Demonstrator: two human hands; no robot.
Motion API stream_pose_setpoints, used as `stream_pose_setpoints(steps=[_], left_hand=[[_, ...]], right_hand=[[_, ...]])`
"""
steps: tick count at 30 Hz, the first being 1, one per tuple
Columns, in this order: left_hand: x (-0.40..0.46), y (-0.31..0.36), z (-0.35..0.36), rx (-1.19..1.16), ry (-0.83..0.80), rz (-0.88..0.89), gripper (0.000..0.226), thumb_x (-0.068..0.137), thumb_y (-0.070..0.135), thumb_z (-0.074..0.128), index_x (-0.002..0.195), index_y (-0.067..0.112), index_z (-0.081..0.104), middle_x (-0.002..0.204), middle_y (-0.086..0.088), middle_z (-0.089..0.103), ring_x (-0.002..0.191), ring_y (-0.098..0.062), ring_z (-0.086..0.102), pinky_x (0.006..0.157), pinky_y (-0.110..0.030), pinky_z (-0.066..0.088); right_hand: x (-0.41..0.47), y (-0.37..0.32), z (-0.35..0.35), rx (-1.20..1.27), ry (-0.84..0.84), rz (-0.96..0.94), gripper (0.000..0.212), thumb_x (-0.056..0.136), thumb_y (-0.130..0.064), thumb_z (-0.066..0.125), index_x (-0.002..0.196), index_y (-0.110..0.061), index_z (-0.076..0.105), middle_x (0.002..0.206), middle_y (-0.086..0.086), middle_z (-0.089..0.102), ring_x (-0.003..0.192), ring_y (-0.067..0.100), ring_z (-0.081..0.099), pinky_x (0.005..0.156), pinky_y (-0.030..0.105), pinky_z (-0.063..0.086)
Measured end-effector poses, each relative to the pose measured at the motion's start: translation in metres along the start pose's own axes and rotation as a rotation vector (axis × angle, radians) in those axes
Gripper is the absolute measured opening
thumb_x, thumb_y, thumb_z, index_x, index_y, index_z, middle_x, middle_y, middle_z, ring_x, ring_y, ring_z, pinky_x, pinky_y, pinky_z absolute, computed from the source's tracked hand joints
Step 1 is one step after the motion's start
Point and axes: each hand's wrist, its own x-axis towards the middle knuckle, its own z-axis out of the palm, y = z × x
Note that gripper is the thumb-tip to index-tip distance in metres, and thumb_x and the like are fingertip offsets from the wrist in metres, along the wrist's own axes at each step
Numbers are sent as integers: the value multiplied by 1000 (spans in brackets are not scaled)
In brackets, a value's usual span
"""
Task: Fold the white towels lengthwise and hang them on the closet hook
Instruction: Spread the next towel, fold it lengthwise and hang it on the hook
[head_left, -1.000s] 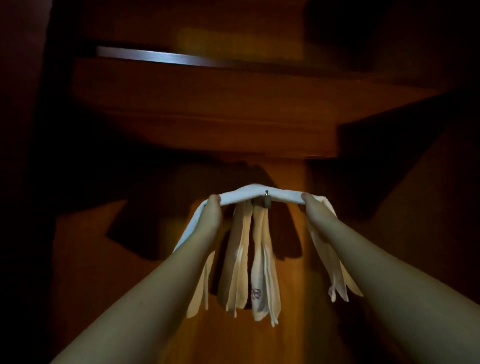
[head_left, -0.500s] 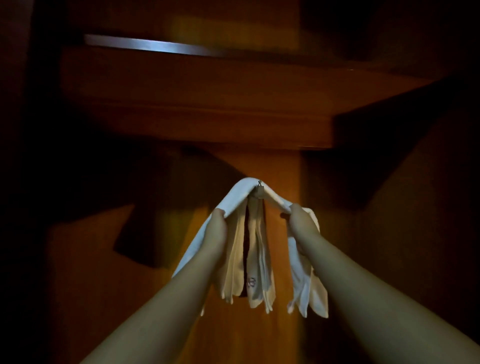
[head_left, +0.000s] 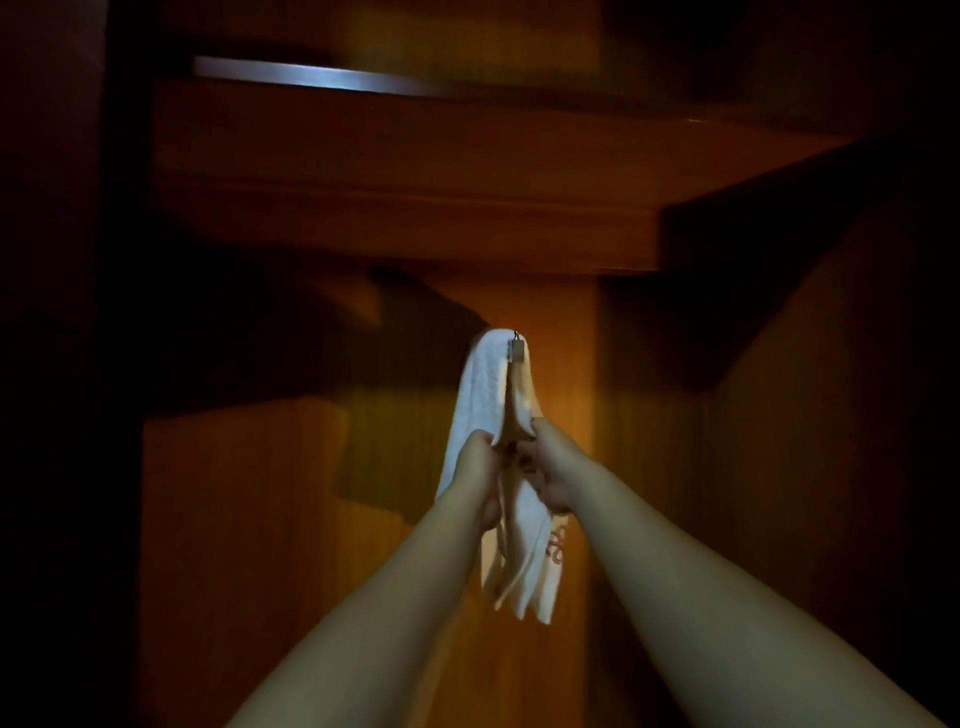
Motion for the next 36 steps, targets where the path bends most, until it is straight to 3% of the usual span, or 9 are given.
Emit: stream_pose_setpoints(steps=[3, 6, 8, 13, 16, 20, 23, 28, 36], left_hand=[[-8, -11, -13, 96, -19, -147, 55, 104, 37, 24, 86, 4, 64, 67, -10, 67, 56, -17, 65, 46, -19, 45], [-21, -25, -31, 300, -23, -282, 64, 106, 40, 21, 119, -9, 61, 117, -20, 64, 112, -29, 59, 94, -35, 44], [-35, -32, -40, 391, -52, -335, 63, 107, 39, 22, 131, -11, 54, 136, -23, 57, 127, -34, 53, 106, -39, 37], [-80, -40, -55, 616, -30, -292, 50, 105, 34, 39, 127, -6, 59, 112, -16, 69, 89, -26, 65, 69, -33, 47], [-107, -49, -63, 848, 50, -147, 32, 100, 30, 52, 120, 6, 58, 102, -8, 66, 88, -21, 62, 67, -31, 47], [-141, -58, -75, 1176, 94, -57, 23, 101, 32, 51, 118, 17, 55, 97, -6, 61, 80, -18, 57, 60, -30, 44], [-166, -68, -83, 1319, 51, -22, 18, 102, 31, 47, 109, 19, 59, 90, -3, 62, 76, -17, 58, 67, -32, 48], [-207, -111, -91, 1498, -79, -19, 41, 101, 32, 46, 134, 9, 57, 134, -15, 59, 115, -29, 59, 88, -33, 47], [-280, -227, -128, 1443, -435, -113, 50, 103, 35, 47, 149, 20, 40, 148, -7, 48, 132, -23, 49, 103, -37, 42]], right_hand=[[-18, 9, -9, -140, -63, 143, 70, 96, -70, 31, 99, -8, 64, 73, 6, 60, 62, 17, 51, 60, 32, 39], [-37, 24, -21, -313, -47, 209, 63, 102, -59, 29, 92, -7, 62, 84, 11, 65, 70, 22, 62, 63, 30, 43], [-53, 34, -29, -451, -5, 212, 50, 104, -48, 35, 92, -8, 63, 87, 9, 67, 68, 21, 62, 66, 28, 42], [-90, 49, -46, -801, 51, 30, 32, 103, -32, 45, 91, -10, 65, 93, 8, 64, 77, 19, 59, 63, 26, 40], [-110, 61, -54, -1030, 64, -34, 46, 104, -44, 44, 120, -6, 65, 122, 13, 64, 108, 29, 62, 90, 33, 49], [-140, 84, -62, -1210, 33, -14, 46, 101, -39, 45, 121, -5, 67, 126, 17, 65, 111, 32, 61, 92, 35, 49], [-168, 104, -65, -1250, 8, -6, 45, 102, -40, 46, 127, -9, 64, 131, 14, 63, 112, 29, 60, 88, 32, 45], [-227, 156, -76, -1235, -7, -3, 40, 102, -42, 48, 128, -15, 63, 126, 8, 65, 98, 20, 57, 80, 31, 42], [-357, 289, -90, -1204, 13, 206, 55, 101, -47, 49, 148, -18, 46, 153, 5, 44, 137, 24, 46, 109, 37, 39]])
